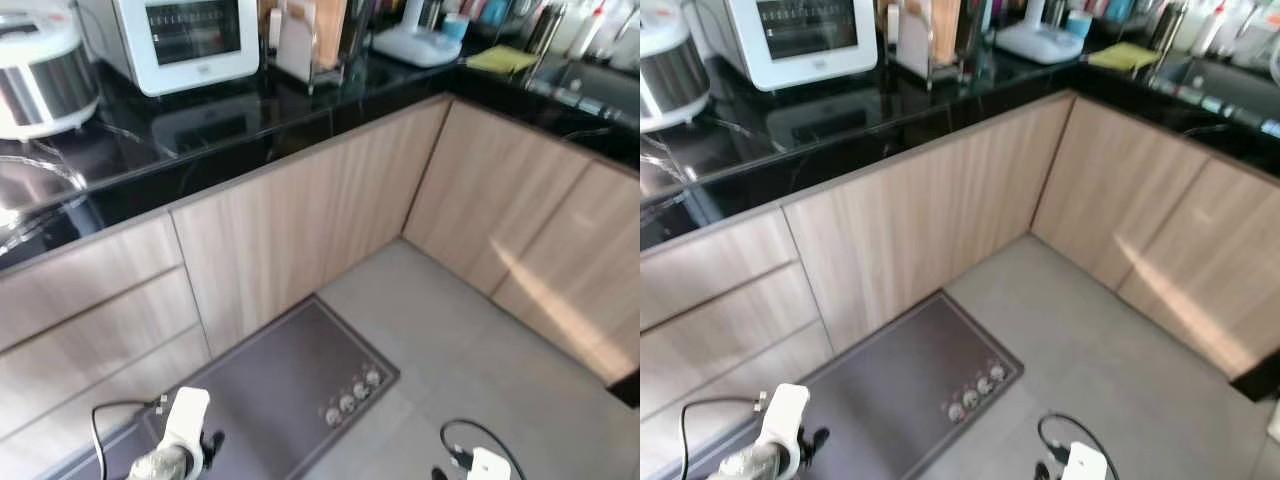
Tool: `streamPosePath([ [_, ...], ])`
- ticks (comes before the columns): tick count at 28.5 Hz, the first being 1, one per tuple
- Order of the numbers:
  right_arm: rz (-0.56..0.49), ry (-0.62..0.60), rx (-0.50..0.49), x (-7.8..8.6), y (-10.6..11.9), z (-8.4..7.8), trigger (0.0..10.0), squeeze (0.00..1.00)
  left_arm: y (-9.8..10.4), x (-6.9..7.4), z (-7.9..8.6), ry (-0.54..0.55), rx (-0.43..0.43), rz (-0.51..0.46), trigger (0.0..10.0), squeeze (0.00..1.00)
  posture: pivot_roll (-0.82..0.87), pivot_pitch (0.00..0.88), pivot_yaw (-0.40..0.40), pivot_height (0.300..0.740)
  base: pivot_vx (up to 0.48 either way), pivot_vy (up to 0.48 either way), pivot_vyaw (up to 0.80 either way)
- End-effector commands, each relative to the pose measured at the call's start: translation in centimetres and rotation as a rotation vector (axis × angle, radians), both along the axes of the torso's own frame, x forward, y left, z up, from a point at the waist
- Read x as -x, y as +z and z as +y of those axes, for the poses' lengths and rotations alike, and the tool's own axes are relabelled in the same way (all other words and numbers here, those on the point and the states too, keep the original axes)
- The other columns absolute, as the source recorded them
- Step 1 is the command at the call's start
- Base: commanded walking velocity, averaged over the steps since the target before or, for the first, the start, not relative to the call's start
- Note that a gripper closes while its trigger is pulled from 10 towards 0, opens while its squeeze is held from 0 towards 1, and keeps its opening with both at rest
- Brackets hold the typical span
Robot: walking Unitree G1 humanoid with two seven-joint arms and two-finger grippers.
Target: Kitchen organization
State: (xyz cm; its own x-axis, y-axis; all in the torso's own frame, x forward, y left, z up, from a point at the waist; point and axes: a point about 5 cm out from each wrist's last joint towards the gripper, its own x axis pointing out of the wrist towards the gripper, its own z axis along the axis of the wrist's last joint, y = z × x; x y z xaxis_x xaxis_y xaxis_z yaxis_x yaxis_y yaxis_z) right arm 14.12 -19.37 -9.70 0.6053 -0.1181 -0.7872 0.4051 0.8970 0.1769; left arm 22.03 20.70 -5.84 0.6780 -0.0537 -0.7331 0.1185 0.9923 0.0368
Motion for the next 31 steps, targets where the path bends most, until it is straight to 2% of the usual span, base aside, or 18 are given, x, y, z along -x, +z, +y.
streamPosePath([
  [1,-0.002,-0.001,0.007,0.12,0.01,-0.27,10.0,0.00,-0.17,0.24,-0.02,0.014,0.005,0.009,10.0,0.00,0.28,0.059,-0.100,0.740,0.000,0.000,0.00],
  [6,0.006,0.013,0.028,0.45,0.02,-1.01,10.0,0.00,-0.30,0.36,-0.69,0.020,0.027,-0.009,10.0,0.00,0.27,0.078,-0.125,0.740,0.000,-0.288,0.00],
  [31,0.007,0.012,0.022,0.49,-0.01,-0.93,10.0,0.00,-0.32,0.40,-0.61,0.016,0.024,-0.004,10.0,0.00,0.27,0.080,-0.122,0.740,0.000,-0.266,0.00],
])
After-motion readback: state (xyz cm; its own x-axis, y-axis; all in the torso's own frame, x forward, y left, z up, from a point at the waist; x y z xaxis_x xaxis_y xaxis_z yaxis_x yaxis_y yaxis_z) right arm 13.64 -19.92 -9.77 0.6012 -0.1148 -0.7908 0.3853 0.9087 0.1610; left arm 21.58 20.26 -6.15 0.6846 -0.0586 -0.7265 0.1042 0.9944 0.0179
